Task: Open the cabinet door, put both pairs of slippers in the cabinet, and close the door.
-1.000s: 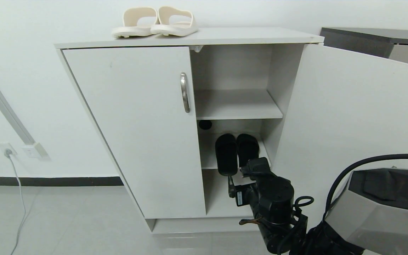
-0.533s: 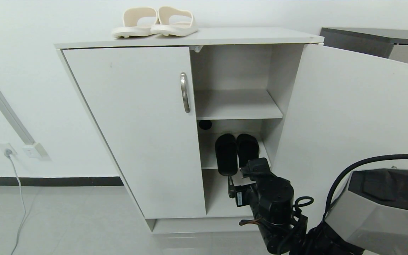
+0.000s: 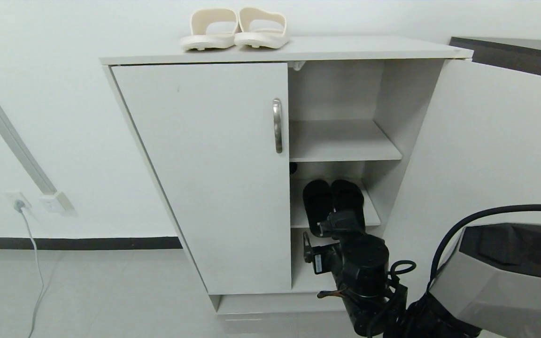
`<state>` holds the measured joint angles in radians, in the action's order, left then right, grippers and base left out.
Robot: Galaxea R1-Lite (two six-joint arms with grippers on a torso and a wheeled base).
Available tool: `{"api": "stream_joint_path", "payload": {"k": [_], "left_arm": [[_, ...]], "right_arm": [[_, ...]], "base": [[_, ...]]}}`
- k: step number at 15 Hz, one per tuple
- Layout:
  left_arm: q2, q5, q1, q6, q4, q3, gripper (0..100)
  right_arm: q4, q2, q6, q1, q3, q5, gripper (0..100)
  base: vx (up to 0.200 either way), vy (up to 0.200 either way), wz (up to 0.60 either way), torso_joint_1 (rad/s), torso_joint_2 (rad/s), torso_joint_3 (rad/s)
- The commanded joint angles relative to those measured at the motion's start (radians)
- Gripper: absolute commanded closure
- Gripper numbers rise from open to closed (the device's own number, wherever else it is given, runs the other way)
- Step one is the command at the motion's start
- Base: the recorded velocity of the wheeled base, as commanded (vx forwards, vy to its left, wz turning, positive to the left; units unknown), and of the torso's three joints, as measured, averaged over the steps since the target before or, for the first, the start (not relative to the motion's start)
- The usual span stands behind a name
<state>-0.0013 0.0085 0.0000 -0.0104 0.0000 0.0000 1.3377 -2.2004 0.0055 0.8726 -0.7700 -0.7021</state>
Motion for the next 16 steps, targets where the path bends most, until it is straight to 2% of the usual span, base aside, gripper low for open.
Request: {"api": "stream_joint_path", "payload": {"k": [1,12,16], "left_arm": [[0.001,0.001,0.002,0.000,0.000,0.000,100],[0.001,0.005,0.002,0.000,0.000,0.000,100],[0.001,0.007,0.002,-0.002,0.000,0.000,100]], "right_arm": [[0.002,-0.004,0.001,0.003,0.000,0.000,0],[0.009,0.001,-0.001,0.003,0.000,0.000,0],[0.014,0.001,0.001,0.002,0.000,0.000,0]], "base": [[0.000,0.200,0.00,0.002,0.00,0.007],[0.000,0.200,0.00,0.006,0.00,0.005],[0.000,0.000,0.00,0.000,0.00,0.000]]}}
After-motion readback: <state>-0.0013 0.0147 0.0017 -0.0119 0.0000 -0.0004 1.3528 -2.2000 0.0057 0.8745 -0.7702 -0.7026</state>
